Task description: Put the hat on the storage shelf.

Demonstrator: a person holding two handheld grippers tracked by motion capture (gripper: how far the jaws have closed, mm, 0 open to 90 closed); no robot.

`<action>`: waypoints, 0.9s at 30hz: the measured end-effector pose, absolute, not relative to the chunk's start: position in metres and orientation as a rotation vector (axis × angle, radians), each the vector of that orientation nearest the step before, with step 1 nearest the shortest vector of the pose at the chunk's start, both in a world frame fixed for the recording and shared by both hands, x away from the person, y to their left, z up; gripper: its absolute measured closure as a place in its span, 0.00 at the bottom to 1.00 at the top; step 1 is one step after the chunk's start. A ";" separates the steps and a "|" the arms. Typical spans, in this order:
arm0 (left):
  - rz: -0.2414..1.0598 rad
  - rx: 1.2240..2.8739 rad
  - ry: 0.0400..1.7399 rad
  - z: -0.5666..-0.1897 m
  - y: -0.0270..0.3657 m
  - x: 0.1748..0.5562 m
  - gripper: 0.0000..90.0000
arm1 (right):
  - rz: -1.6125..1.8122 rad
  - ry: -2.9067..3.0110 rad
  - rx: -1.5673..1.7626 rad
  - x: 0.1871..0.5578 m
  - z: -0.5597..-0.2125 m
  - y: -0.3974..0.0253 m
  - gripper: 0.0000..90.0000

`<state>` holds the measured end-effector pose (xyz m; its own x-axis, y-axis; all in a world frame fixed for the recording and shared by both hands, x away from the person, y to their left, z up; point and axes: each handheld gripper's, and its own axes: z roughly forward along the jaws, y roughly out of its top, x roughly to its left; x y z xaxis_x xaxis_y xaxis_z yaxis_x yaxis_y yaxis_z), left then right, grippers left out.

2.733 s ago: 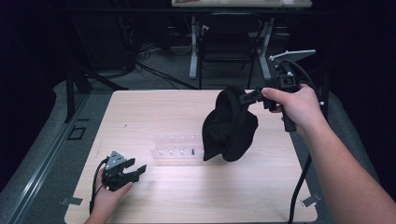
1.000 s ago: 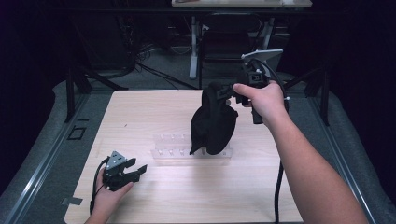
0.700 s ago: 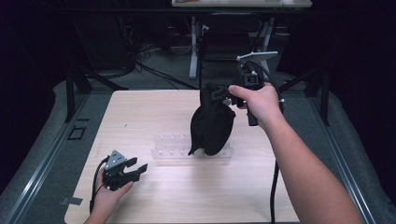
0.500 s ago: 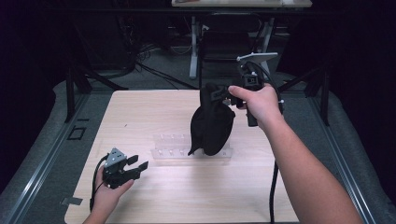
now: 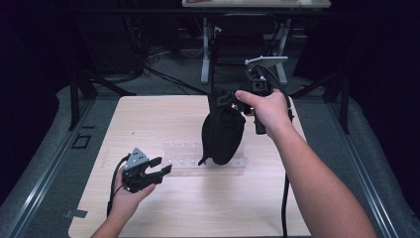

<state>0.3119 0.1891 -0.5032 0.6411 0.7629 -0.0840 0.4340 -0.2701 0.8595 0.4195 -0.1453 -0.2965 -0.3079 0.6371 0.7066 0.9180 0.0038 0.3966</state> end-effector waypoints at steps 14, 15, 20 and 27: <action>0.429 1.937 0.845 -0.486 0.151 0.315 0.55 | -1.217 -1.957 -1.578 0.421 -0.298 -0.136 0.97; 0.425 1.944 0.835 -0.484 0.146 0.315 0.55 | -1.219 -1.957 -1.575 0.421 -0.298 -0.136 0.97; 0.416 1.948 0.815 -0.480 0.138 0.314 0.56 | -1.228 -1.949 -1.571 0.422 -0.299 -0.135 0.97; 0.410 1.957 0.783 -0.475 0.124 0.312 0.59 | -1.227 -1.951 -1.559 0.422 -0.299 -0.129 0.97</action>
<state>0.3120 0.1238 -0.4751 0.7382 0.6736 -0.0369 0.3536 -0.3396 0.8716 0.4223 -0.1295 -0.2987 -0.3284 0.6058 0.7247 0.9156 0.0160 0.4017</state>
